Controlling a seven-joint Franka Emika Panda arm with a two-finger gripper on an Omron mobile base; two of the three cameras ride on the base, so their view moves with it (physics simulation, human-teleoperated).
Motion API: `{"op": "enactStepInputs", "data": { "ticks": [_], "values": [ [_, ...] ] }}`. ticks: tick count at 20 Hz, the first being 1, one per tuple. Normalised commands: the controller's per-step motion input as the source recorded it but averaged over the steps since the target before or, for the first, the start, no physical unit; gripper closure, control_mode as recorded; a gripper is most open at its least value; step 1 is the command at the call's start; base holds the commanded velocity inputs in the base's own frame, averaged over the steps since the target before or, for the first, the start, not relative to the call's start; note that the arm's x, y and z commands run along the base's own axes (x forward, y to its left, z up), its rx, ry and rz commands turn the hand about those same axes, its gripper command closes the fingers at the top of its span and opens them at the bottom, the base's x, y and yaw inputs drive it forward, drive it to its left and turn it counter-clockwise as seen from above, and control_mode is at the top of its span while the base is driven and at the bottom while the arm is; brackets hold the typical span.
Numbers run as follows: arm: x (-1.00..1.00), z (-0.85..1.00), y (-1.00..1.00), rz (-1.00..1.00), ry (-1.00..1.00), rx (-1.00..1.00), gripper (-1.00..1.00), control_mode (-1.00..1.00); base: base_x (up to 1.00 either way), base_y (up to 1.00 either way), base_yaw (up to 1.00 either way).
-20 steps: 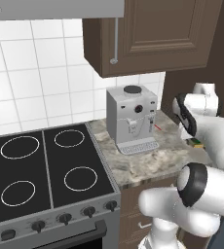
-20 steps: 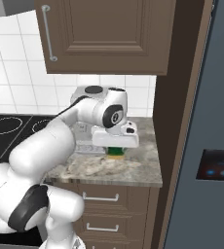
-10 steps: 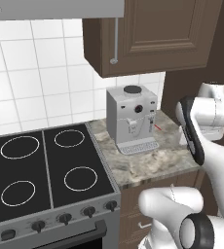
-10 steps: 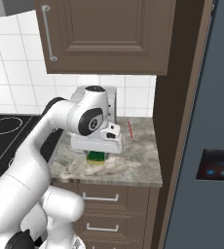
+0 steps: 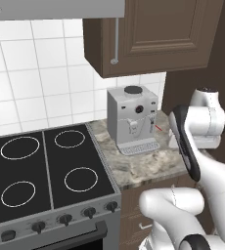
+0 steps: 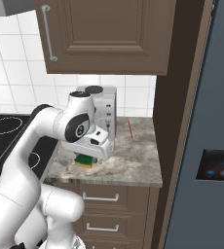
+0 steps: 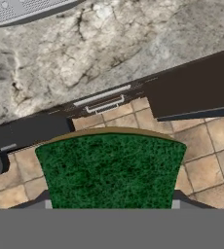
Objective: Place the sponge inside the microwave to prepare for sanitizing.
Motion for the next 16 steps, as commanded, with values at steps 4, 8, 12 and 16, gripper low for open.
{"op": "enactStepInputs", "data": {
  "ticks": [4, 8, 12, 16],
  "values": [
    [0.00, -0.03, 0.12, -0.15, 0.02, -0.06, 1.00, -1.00, 0.00, 0.00, 0.00],
    [0.00, -0.01, 0.07, -0.08, 0.02, -0.03, 1.00, -1.00, 0.00, 0.00, 0.00],
    [0.00, 0.00, 0.00, 0.00, 0.00, 0.00, 1.00, -1.00, 0.00, 0.00, 0.00],
    [0.00, 0.00, 0.00, 0.00, 0.00, 0.00, 1.00, -1.00, 0.00, 0.00, 0.00]
  ]
}}
